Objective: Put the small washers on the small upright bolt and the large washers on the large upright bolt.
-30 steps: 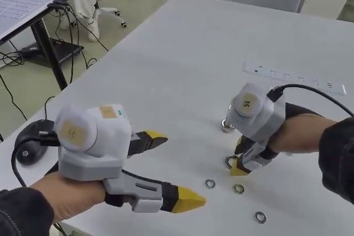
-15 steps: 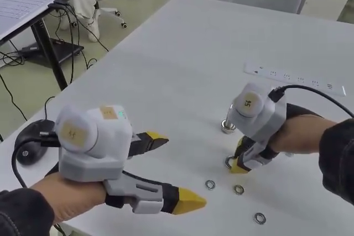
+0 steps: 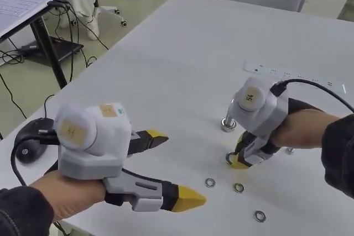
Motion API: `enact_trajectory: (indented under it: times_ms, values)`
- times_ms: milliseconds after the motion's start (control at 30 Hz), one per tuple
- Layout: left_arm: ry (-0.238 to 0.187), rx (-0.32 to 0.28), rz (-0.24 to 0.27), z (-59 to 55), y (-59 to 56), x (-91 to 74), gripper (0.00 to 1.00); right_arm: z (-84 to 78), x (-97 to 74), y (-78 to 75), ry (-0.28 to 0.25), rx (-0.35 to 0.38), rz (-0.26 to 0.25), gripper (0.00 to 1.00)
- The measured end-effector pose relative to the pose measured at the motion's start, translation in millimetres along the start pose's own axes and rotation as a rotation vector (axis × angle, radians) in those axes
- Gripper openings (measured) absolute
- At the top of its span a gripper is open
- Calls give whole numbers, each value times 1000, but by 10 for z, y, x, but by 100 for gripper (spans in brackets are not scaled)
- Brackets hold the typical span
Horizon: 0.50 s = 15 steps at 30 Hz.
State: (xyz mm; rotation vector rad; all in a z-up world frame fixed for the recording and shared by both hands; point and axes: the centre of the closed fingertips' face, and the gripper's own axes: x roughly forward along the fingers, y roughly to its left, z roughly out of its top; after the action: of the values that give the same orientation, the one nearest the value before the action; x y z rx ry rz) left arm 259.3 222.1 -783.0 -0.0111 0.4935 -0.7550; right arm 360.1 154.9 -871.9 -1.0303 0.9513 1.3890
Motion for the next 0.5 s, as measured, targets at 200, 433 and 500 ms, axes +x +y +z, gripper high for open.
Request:
enact_trajectory:
  times_ms: [200,433,500]
  values:
    - [-3,1,-1,7,0,-2,82,-8,-137,-17,7,3,-4,23]
    - [-4,2,-4,12,-6,8,82,1,-385,-114,-6,5,-34,23]
    - [-2,3,-6,9,-11,13,82,11,-461,-143,-10,7,-42,23]
